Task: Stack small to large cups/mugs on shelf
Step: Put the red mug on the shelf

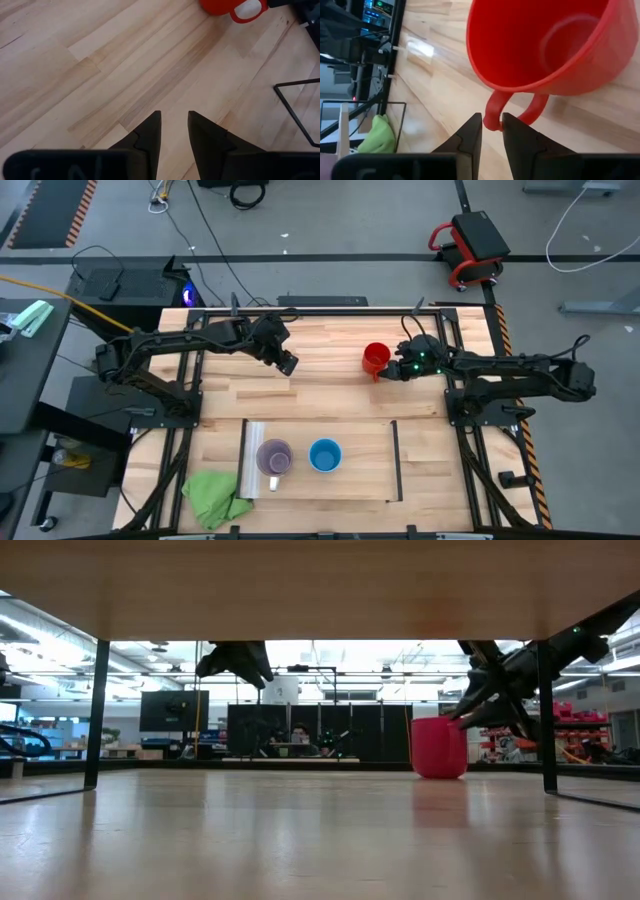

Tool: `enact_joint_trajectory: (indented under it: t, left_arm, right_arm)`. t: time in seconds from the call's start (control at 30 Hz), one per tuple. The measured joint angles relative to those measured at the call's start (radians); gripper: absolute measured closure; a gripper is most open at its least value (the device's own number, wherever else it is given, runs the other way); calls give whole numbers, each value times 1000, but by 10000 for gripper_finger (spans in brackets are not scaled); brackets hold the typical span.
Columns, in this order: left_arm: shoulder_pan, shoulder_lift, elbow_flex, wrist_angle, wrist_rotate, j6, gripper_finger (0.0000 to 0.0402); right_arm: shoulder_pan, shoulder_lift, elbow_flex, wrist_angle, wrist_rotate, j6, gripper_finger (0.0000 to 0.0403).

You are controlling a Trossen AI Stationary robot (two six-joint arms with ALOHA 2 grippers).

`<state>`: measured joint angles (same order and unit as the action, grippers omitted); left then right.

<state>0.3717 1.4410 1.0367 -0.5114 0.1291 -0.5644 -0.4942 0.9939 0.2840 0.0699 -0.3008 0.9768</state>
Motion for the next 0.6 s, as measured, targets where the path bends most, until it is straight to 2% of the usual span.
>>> enact_joint_trajectory:
  t: [0.6]
  left_arm:
    - [0, 0, 0, 10, 0, 0, 296]
  right_arm:
    - [0, 37, 0, 21, 29, 42, 287]
